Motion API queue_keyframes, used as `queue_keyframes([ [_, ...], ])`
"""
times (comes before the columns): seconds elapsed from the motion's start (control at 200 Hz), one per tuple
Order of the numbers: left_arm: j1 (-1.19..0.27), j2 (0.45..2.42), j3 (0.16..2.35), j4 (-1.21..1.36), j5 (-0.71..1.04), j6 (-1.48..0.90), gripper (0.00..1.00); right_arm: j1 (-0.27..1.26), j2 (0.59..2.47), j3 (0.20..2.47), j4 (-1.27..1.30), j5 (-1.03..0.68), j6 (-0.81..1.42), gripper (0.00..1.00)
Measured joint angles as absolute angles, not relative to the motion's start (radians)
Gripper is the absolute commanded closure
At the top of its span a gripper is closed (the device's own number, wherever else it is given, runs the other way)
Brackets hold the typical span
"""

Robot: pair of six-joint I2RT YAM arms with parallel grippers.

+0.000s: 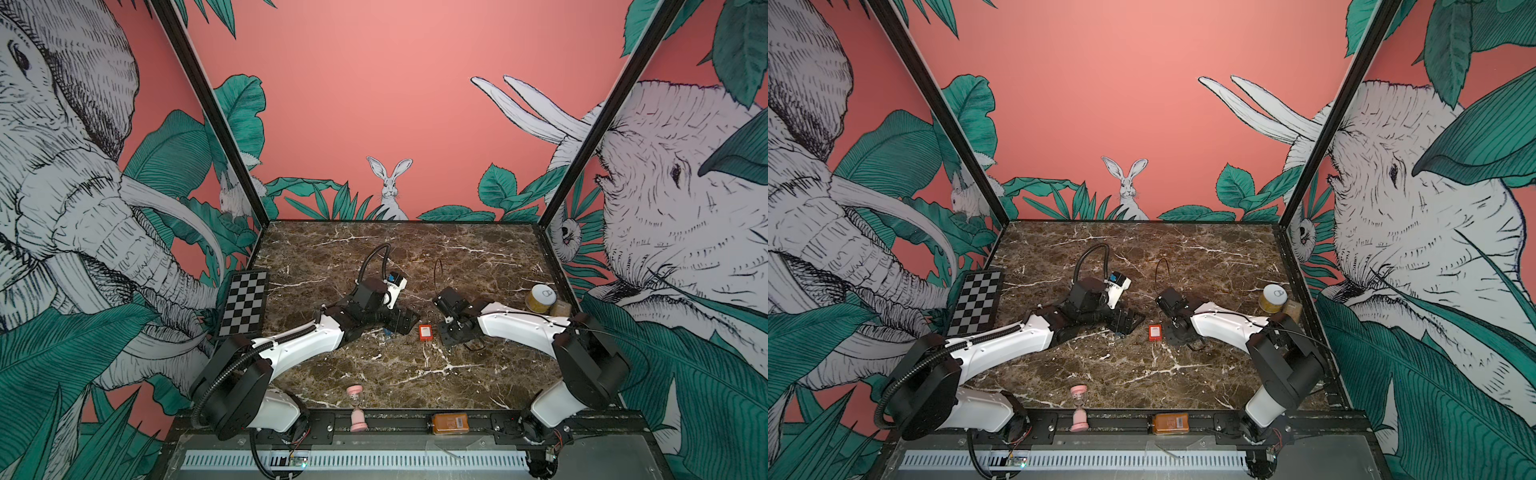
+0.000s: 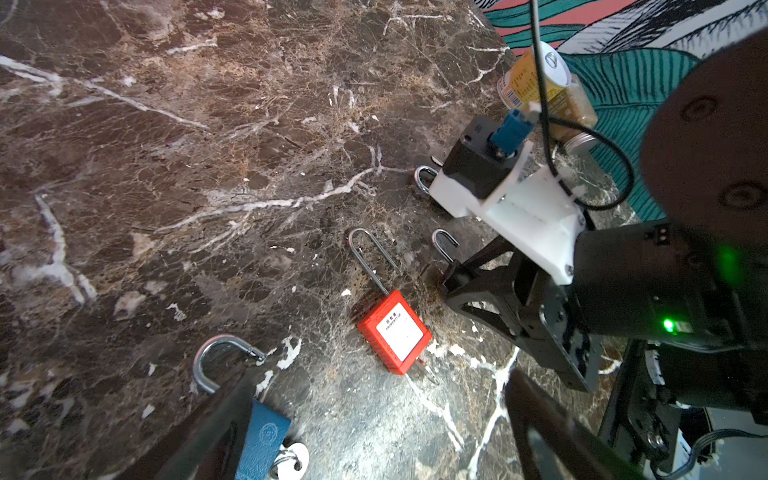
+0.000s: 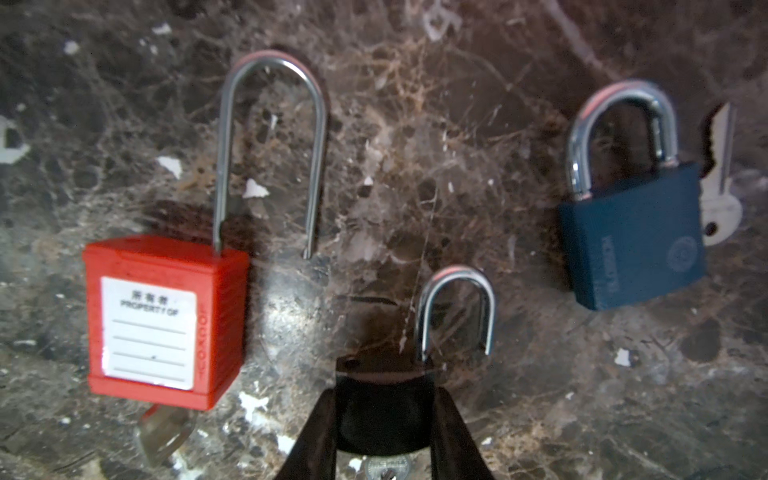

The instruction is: Lock with the key

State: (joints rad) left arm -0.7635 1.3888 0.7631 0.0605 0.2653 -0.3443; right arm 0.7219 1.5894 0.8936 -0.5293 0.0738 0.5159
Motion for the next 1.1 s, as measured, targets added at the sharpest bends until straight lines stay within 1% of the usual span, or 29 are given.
queue_keyframes([
  [0.305,-0.764,1.386,0.763,0.060,0.273,-0.348,0.07,0.726,1.576,0.880,-0.517,0.067,0.488,0.77],
  [0.495,-0.764,1.389,0.762,0.080,0.303,-0.374,0.10,0.727,1.426,0.771,-0.432,0.030,0.447,0.77],
  [0.66,-0.764,1.428,0.762,0.120,0.352,-0.417,0.14,0.730,1.313,0.734,-0.351,-0.017,0.392,0.77],
  [0.935,-0.764,1.488,0.762,0.199,0.432,-0.498,0.16,0.775,1.204,0.730,-0.258,-0.070,0.298,0.78],
  [1.1,-0.764,1.490,0.762,0.232,0.476,-0.524,0.16,0.791,1.196,0.730,-0.229,-0.089,0.262,0.78],
])
